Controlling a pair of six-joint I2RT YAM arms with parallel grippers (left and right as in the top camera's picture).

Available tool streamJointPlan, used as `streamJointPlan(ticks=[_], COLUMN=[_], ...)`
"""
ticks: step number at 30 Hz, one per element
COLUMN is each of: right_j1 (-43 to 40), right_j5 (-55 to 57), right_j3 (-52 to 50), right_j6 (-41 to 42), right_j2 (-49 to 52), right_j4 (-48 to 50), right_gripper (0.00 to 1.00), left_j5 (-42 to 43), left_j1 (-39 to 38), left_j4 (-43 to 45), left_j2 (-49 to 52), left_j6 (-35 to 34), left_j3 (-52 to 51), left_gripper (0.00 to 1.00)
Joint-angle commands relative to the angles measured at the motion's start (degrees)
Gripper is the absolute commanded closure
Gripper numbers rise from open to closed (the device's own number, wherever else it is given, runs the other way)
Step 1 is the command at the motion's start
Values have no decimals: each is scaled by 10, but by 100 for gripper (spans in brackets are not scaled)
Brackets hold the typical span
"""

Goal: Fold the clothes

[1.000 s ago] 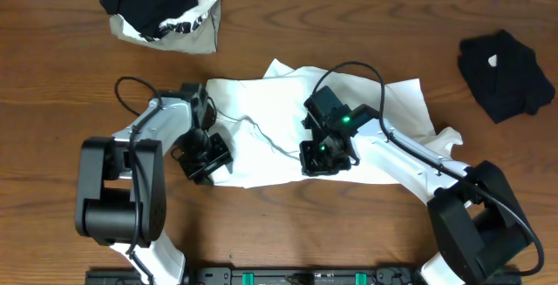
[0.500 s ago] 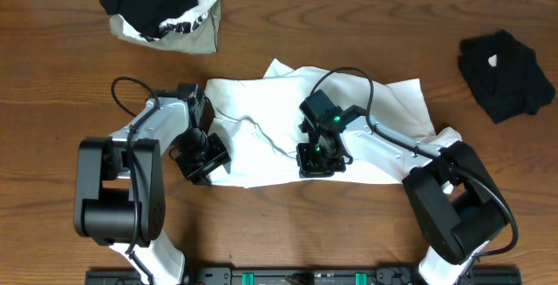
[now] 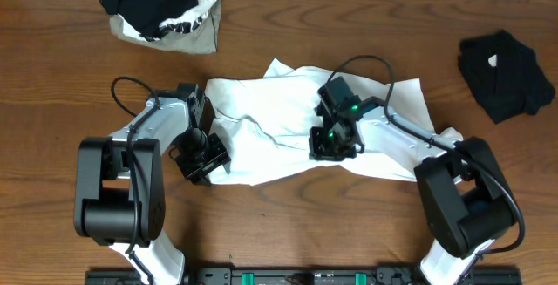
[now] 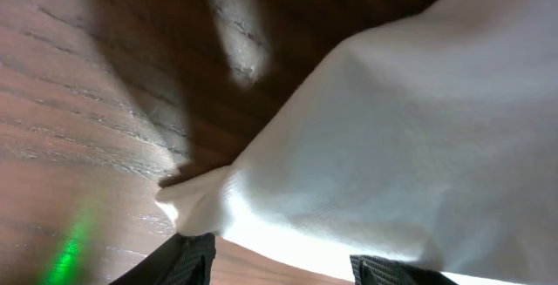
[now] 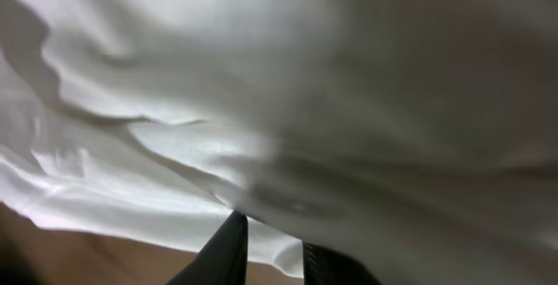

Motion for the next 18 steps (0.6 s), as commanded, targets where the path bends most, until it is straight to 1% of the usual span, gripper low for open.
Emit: streamJointPlan(ticks=[1,4,7,10,13,14,16,18], right_j1=[-10,-10,-11,-11,-11,-11,-11,-11], right_j5=[36,42,58,107,179,204,226,229], right_j3=[1,5,17,41,76,92,117,138], right_j6=[-18,-26,-29,-34,-34,-34,-34,-33], right_j2=[4,3,2,-7,-17,-19,-20,-20], right_j4=[13,10,-16,-74,-149,-181,-221,-249], right_gripper=[79,82,83,83,81,80,79,77], left_j5=[-12,-26,-42,-58,-123,-136,-157,-193], left_j1=[3,5,10,17,30,35,40,43], left_j4=[-1,-1,-2,-6,-33,-44,-66,-89], left_j2=[10,10,10,9,-1,-7,-22,-42], left_j6=[7,7,7,5,-25,-25,-26,-43], left_j3=[-3,-3,-3,0,13,19,32,46], left_gripper=[49,49,49,49,50,50,50,50])
